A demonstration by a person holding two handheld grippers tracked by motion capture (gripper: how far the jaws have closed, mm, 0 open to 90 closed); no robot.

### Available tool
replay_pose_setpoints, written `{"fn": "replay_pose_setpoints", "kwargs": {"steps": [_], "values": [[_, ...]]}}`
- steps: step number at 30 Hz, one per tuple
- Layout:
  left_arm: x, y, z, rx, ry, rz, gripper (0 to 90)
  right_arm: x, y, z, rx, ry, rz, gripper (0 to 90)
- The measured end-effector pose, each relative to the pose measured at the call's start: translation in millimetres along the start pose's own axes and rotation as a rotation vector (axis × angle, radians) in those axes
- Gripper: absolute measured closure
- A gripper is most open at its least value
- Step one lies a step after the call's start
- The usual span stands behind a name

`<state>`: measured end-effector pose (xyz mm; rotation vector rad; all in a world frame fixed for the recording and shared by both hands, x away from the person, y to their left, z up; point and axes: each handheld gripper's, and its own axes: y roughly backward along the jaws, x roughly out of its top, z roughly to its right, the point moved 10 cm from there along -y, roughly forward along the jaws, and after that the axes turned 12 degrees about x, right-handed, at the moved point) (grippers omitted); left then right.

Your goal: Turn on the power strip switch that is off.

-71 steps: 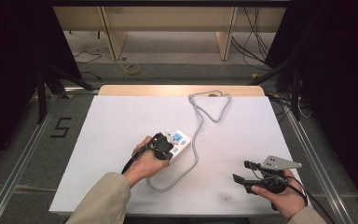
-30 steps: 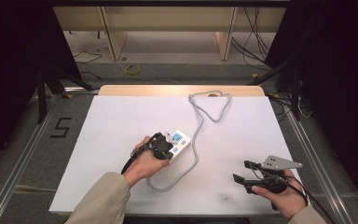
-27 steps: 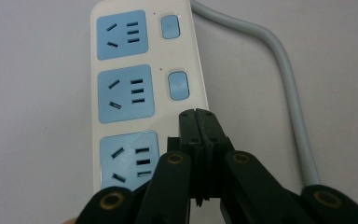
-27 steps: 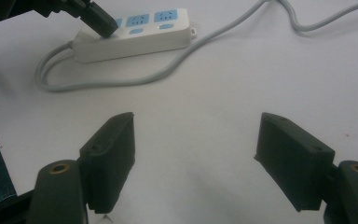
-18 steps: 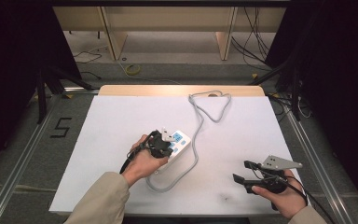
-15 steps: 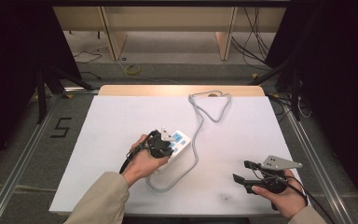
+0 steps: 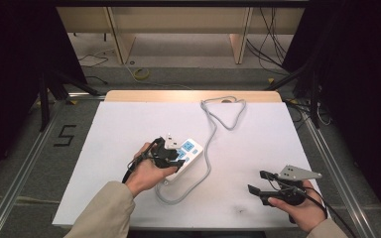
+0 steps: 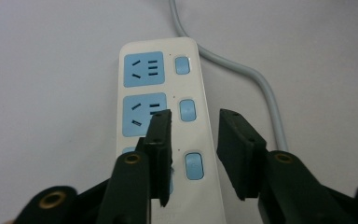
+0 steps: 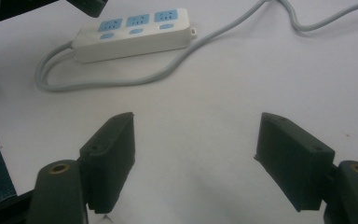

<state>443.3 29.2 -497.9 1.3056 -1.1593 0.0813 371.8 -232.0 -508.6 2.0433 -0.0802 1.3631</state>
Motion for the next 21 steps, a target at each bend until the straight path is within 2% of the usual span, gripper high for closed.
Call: {"fn": "replay_pose_setpoints", "kwargs": {"steps": [3, 5, 6, 7, 8, 11, 16, 21], "values": [[1.9, 4.6, -3.0, -0.009, 0.001, 0.03, 54.2, 0.0, 0.0, 0.1, 0.0, 0.0, 0.001, 28.5], [4.7, 6.9, -5.3, -0.013, -0.012, 0.07, 47.3, -0.1, 0.1, 0.3, -0.001, -0.002, 0.001, 28.5], [6.2, 7.5, -7.4, -0.007, -0.029, 0.094, 43.6, -0.2, 0.1, 0.5, -0.002, -0.002, 0.0, 28.5], [6.5, 8.3, -10.9, 0.016, -0.056, 0.11, 40.3, -0.3, 0.0, 0.6, -0.002, -0.001, 0.0, 28.5], [5.7, 9.0, -13.0, 0.028, -0.069, 0.109, 37.8, -0.3, 0.0, 0.6, -0.002, -0.001, 0.0, 28.5], [4.2, 12.7, -14.5, 0.023, -0.036, 0.114, 29.4, -0.5, 0.2, 0.8, -0.003, -0.002, 0.001, 28.5], [0.6, 20.8, -17.8, 0.012, 0.003, 0.129, 26.0, -0.6, -0.3, 1.1, -0.004, -0.003, 0.0, 28.4], [-3.6, 28.8, -19.8, -0.007, 0.017, 0.156, 23.0, -0.8, -0.9, 1.0, -0.003, -0.003, -0.002, 28.4]]}}
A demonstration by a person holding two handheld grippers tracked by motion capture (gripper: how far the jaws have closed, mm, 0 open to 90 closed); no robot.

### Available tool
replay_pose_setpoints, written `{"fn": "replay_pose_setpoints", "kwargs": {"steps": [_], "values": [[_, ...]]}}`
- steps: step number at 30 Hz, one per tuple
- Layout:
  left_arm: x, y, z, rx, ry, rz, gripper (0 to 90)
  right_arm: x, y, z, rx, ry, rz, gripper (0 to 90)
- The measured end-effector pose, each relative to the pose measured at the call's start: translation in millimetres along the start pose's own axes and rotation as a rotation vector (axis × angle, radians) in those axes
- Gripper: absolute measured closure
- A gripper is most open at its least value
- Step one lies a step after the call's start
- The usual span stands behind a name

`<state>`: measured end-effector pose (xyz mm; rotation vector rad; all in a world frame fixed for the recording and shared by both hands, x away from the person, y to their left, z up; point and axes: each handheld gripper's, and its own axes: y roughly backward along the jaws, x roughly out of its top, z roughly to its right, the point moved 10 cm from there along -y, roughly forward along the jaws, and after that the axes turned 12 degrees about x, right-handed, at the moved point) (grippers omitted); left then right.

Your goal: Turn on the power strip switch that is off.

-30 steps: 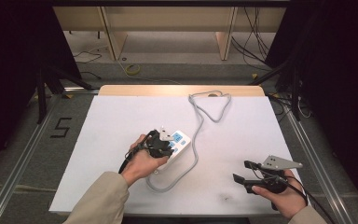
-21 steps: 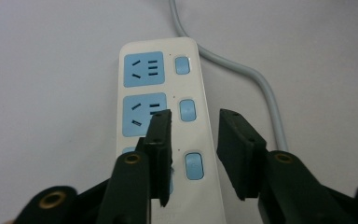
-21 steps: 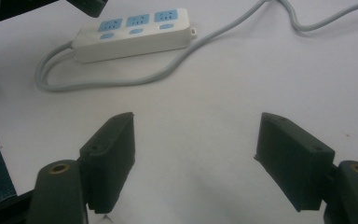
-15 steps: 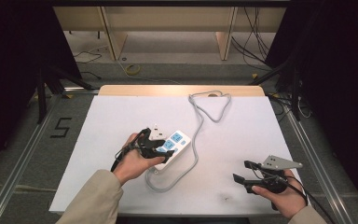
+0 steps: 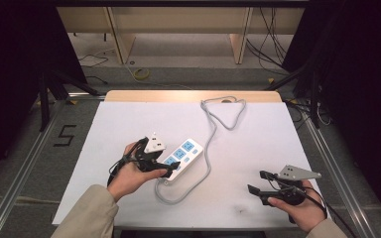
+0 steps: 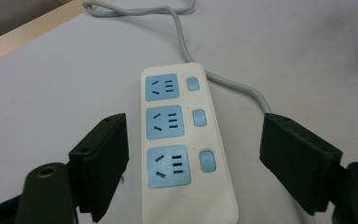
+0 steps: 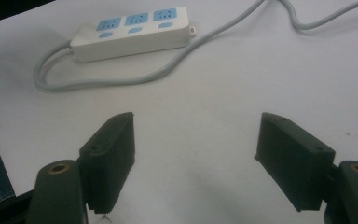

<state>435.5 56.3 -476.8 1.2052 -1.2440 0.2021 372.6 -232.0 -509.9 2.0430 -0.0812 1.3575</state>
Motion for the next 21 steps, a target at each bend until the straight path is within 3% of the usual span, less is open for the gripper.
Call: {"fn": "replay_pose_setpoints", "kwargs": {"steps": [21], "values": [[-23.7, 20.8, -16.6, 0.03, 0.012, 0.052, 17.5, 0.2, -1.6, 0.6, 0.004, 0.005, -0.003, 28.1]]}}
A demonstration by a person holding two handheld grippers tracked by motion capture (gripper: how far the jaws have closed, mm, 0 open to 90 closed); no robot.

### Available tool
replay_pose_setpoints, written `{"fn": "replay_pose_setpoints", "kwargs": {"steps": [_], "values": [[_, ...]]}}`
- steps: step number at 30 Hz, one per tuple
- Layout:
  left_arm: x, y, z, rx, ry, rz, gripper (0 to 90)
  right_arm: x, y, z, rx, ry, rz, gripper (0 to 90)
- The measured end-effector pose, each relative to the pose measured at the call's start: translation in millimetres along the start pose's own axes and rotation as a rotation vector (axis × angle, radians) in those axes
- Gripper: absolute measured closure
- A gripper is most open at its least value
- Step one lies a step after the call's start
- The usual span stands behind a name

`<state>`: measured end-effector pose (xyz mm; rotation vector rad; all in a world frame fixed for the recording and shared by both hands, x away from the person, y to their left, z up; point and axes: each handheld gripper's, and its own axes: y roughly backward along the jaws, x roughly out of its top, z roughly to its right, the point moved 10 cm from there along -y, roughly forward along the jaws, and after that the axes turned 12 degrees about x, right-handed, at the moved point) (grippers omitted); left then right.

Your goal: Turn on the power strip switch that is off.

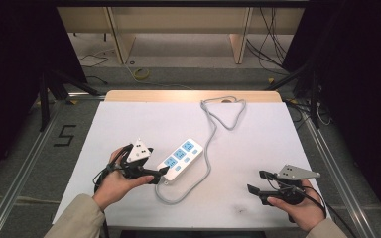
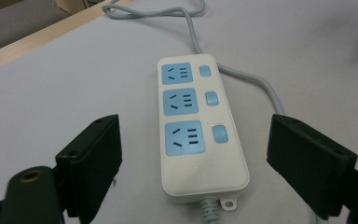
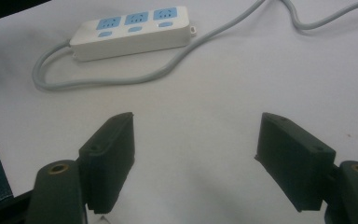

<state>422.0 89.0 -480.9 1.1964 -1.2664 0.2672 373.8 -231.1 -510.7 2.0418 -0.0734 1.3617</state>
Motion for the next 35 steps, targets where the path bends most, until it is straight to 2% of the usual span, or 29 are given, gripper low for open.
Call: {"fn": "replay_pose_setpoints", "kwargs": {"steps": [9, 12, 23, 27, 35], "values": [[-12.7, 7.2, -6.7, 0.013, 0.02, 0.005, 16.7, -0.1, 0.1, -0.4, 0.002, 0.001, 0.0, 28.1], [-20.0, 10.7, -11.3, 0.023, 0.005, -0.001, 16.7, -0.1, 0.1, -0.5, 0.002, 0.001, -0.002, 28.1], [-44.9, 22.5, -23.8, 0.056, 0.014, -0.027, 16.4, 0.3, 0.1, -1.3, 0.003, 0.007, -0.002, 28.1], [-47.2, 24.0, -25.1, 0.063, 0.022, -0.025, 16.4, 0.6, 0.1, -1.9, 0.004, 0.008, 0.001, 28.1], [-49.0, 21.9, -25.5, 0.07, 0.005, -0.036, 16.4, 0.7, 1.2, -1.7, 0.003, 0.009, 0.003, 28.1]]}}
